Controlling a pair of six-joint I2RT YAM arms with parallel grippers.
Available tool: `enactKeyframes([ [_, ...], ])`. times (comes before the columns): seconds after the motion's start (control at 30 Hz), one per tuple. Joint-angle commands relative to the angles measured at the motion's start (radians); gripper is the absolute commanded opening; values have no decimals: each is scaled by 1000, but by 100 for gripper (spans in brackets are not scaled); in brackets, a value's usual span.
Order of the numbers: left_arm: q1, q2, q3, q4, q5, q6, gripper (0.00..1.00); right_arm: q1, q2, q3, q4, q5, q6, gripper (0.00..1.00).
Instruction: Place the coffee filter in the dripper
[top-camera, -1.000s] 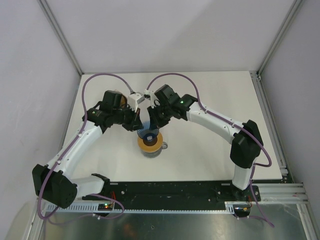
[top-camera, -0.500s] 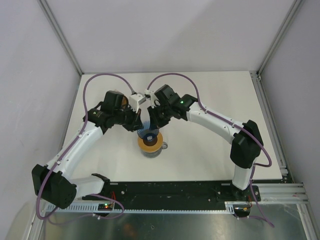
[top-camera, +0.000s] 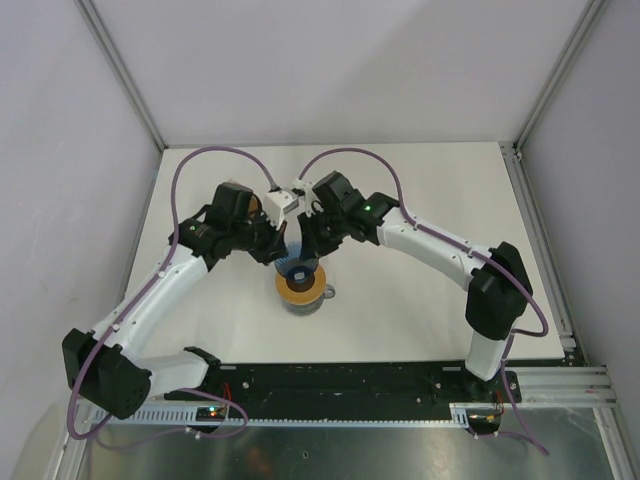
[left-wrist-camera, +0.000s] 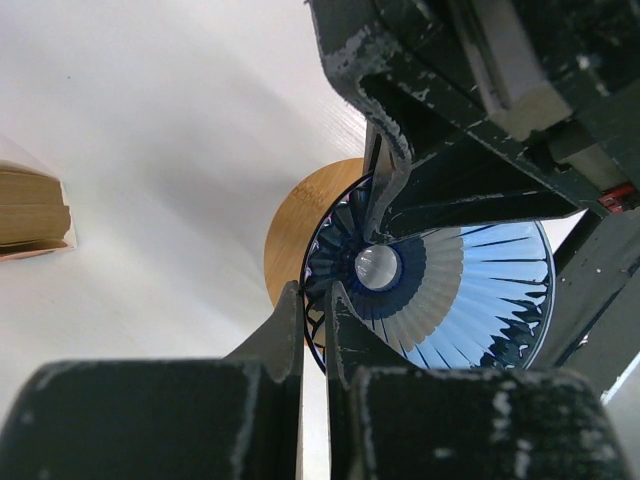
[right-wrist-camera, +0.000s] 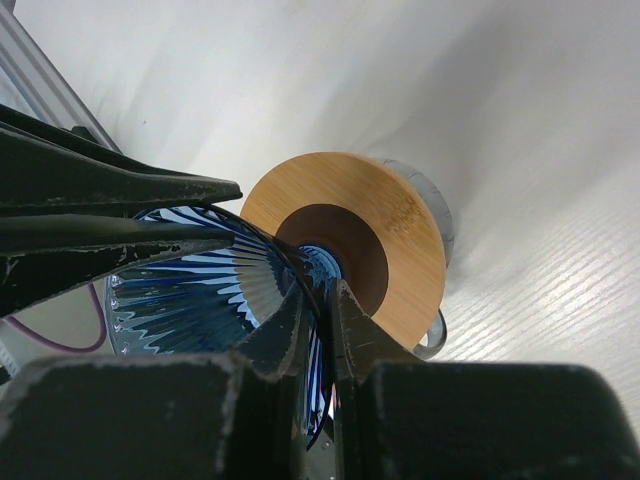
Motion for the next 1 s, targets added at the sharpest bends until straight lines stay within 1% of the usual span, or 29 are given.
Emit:
enactKeyframes([
  [0.0, -41, 56, -82, -196, -18, 191, 0, 5, 24, -51, 23, 13, -47, 0],
  [0.1, -52, 51, -93, -197, -34, 213, 0, 12, 26, -53, 28, 41, -50, 0],
  [0.27, -62, 55, -118, -195, -103, 273, 0, 15, 29, -42, 27, 61, -53, 0],
  [0.37, -62, 52, -113, -196, -74, 285, 0, 15, 42, -27, 10, 63, -55, 0],
  [0.57, -63, 53, -170, -197, -47, 308, 0, 15, 41, -57, 21, 61, -47, 0],
  [0.8, -63, 53, -193, -197, -3, 330, 0, 12, 54, -57, 16, 35, -41, 0],
  [0.97, -62, 54, -217, -196, -5, 347, 0, 12, 57, -74, 17, 35, -39, 0],
])
